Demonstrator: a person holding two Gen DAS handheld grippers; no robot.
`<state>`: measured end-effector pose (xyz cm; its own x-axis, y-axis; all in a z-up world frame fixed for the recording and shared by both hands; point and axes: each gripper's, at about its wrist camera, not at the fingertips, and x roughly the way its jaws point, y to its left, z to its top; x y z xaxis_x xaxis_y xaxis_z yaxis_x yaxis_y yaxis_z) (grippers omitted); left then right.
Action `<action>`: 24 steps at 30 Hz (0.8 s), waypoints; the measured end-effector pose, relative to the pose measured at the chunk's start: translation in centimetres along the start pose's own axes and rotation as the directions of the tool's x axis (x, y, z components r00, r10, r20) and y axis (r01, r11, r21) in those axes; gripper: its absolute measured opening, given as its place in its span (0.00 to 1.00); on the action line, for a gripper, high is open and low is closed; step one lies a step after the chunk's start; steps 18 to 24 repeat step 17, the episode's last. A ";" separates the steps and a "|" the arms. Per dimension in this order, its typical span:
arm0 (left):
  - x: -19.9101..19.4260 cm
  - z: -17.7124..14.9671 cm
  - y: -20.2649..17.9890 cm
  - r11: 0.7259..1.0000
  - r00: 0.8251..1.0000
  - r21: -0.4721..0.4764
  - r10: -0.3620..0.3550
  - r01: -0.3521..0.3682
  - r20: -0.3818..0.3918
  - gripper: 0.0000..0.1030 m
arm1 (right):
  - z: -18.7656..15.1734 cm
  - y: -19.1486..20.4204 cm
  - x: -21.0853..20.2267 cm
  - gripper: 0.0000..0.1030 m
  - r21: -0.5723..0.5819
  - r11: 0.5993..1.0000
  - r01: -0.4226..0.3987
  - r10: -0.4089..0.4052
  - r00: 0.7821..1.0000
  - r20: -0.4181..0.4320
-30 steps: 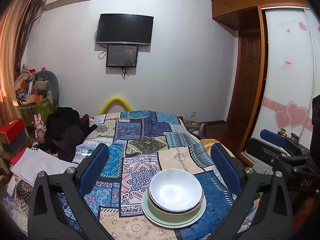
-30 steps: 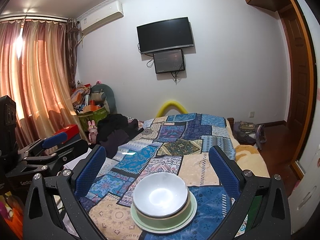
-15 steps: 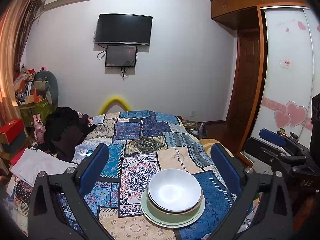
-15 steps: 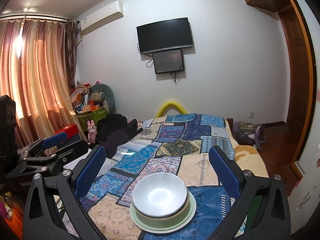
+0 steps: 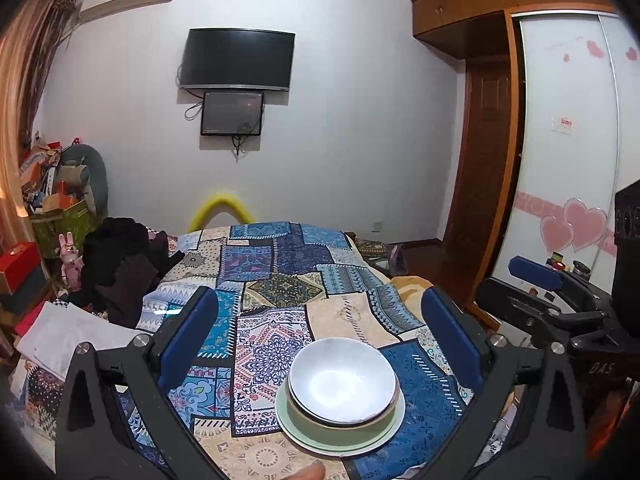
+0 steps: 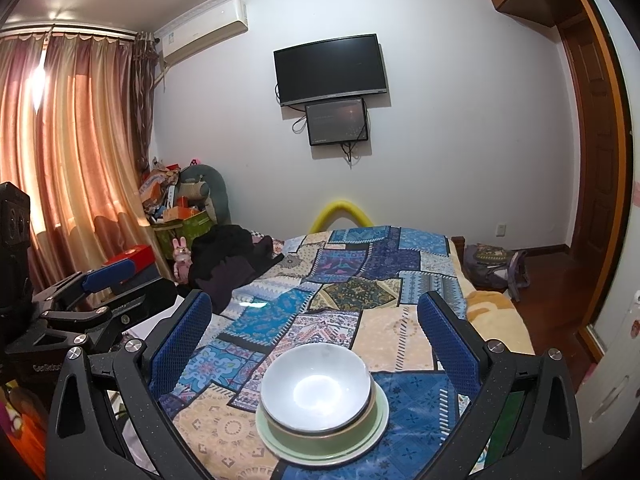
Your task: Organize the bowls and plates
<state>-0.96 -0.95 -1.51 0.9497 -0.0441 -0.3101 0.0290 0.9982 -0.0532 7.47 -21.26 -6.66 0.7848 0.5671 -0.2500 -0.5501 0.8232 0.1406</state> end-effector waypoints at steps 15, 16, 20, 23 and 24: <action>0.3 -0.2 0.1 1.000 1.000 -0.008 0.011 -0.011 0.002 1.00 | -0.2 -0.1 0.1 1.00 -0.004 1.000 0.001 -0.001 1.000 -0.009; 0.3 -0.2 0.2 1.000 1.000 -0.010 0.011 -0.011 0.001 1.00 | -0.2 0.0 0.0 1.00 -0.005 1.000 0.001 -0.001 1.000 -0.011; 0.3 -0.2 0.2 1.000 1.000 -0.014 0.009 -0.009 0.000 1.00 | -0.2 0.0 0.1 1.00 -0.006 1.000 0.001 -0.001 1.000 -0.012; 0.3 -0.2 0.2 1.000 1.000 -0.014 0.009 -0.009 0.000 1.00 | -0.2 0.0 0.1 1.00 -0.006 1.000 0.001 -0.001 1.000 -0.012; 0.3 -0.2 0.2 1.000 1.000 -0.014 0.009 -0.009 0.000 1.00 | -0.2 0.0 0.1 1.00 -0.006 1.000 0.001 -0.001 1.000 -0.012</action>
